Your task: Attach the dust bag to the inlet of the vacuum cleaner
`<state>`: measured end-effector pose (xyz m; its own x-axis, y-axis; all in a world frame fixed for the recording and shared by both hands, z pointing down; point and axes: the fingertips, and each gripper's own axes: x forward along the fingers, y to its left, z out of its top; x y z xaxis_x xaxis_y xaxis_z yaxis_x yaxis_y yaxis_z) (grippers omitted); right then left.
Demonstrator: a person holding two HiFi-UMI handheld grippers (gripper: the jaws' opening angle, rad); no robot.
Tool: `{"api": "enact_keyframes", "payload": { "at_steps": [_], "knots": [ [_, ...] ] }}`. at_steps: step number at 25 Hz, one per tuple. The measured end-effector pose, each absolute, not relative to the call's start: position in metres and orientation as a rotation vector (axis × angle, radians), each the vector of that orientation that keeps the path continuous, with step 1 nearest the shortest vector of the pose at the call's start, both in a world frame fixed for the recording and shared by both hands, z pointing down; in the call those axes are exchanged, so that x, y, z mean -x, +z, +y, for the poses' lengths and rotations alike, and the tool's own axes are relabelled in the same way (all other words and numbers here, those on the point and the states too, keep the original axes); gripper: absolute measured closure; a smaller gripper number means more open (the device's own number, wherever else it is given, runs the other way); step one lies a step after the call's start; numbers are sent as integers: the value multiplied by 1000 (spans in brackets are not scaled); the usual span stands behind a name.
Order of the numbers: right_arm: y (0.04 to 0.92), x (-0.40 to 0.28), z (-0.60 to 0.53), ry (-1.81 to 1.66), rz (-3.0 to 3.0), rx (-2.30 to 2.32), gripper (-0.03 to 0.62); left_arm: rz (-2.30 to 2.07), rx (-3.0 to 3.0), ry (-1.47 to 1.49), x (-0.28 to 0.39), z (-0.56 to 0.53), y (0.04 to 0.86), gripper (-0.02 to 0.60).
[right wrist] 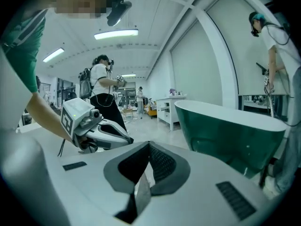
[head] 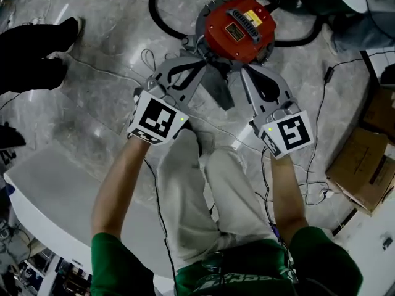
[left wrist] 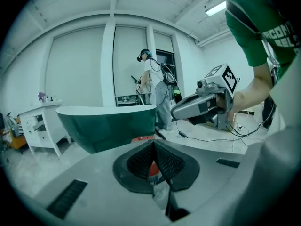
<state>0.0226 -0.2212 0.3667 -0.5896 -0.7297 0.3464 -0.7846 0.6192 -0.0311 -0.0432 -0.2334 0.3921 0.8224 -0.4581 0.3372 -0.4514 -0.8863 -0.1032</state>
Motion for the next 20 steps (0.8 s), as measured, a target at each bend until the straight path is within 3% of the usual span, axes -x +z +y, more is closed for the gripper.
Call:
{"api": "enact_keyframes", "payload": {
  "at_steps": [10, 20],
  "knots": [
    [132, -38, -167, 278, -2542, -1176, 586, 978, 3012, -560, 46, -159, 166, 577],
    [-16, -97, -94, 235, -2585, -1133, 586, 1203, 3006, -445, -2, -74, 13, 578]
  ]
}}
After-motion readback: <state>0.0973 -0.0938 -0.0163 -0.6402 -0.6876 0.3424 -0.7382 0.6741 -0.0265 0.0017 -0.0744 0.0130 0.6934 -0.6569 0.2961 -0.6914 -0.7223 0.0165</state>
